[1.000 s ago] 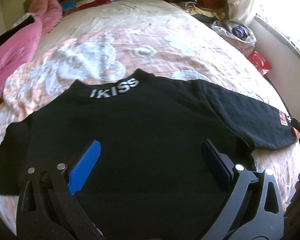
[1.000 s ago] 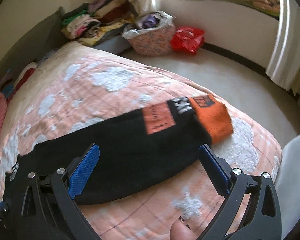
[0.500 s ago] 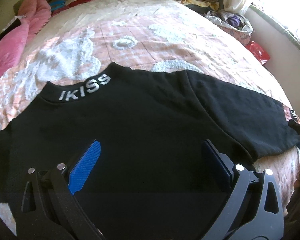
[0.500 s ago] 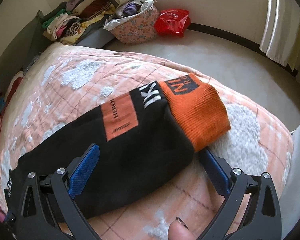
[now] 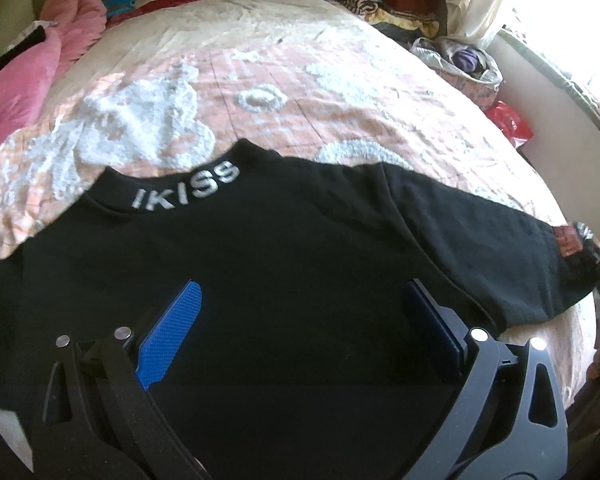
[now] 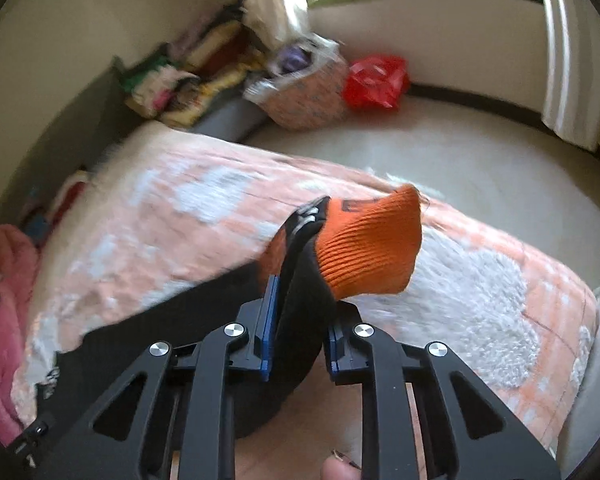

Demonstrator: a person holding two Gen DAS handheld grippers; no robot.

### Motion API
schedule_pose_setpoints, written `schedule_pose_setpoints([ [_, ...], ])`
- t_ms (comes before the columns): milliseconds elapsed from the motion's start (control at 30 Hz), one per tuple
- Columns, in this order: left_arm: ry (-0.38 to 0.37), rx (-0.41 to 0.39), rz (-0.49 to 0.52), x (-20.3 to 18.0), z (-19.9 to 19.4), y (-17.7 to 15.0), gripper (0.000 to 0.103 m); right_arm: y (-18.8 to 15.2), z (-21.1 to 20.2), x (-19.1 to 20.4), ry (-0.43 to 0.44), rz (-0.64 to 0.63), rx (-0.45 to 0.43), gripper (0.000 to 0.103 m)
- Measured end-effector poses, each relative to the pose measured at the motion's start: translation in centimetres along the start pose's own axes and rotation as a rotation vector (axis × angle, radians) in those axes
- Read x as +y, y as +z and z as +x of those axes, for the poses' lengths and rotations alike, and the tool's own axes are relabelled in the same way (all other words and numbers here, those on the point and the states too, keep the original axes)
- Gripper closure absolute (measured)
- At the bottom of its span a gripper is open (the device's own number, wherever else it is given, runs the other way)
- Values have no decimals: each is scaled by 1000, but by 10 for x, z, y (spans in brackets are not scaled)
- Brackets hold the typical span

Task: Fold small clothes
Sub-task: 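Reach the right tool to the sleeve's orange cuff and grasp it, then lift the sleeve with the right tool and fold it across the shirt body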

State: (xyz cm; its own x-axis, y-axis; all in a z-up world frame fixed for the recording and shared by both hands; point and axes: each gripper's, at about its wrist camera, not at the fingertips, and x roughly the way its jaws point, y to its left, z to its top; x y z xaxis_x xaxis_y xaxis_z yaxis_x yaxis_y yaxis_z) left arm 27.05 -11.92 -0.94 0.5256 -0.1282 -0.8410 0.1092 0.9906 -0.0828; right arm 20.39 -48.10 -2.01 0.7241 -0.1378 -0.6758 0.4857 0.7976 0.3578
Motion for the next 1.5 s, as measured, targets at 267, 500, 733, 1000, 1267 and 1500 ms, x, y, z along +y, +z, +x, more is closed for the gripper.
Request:
schedule_pose_setpoints([
  [267, -12, -64, -41, 28, -40, 12, 9, 2, -43, 62, 141, -114, -38, 87],
  [500, -44, -88, -82, 58, -68, 14, 9, 1, -69, 116, 217, -194, -51, 87],
  [733, -88, -94, -145, 92, -90, 11, 9, -9, -86, 170, 290, -255, -50, 87],
  [1000, -132, -141, -195, 131, -112, 1, 9, -40, -99, 230, 377, -350, -21, 87],
  [1267, -148, -143, -249, 167, -121, -15, 9, -73, -103, 267, 430, -417, 13, 87],
  [1500, -184, -131, -300, 193, -114, -32, 9, -103, -97, 290, 450, -477, 52, 87],
])
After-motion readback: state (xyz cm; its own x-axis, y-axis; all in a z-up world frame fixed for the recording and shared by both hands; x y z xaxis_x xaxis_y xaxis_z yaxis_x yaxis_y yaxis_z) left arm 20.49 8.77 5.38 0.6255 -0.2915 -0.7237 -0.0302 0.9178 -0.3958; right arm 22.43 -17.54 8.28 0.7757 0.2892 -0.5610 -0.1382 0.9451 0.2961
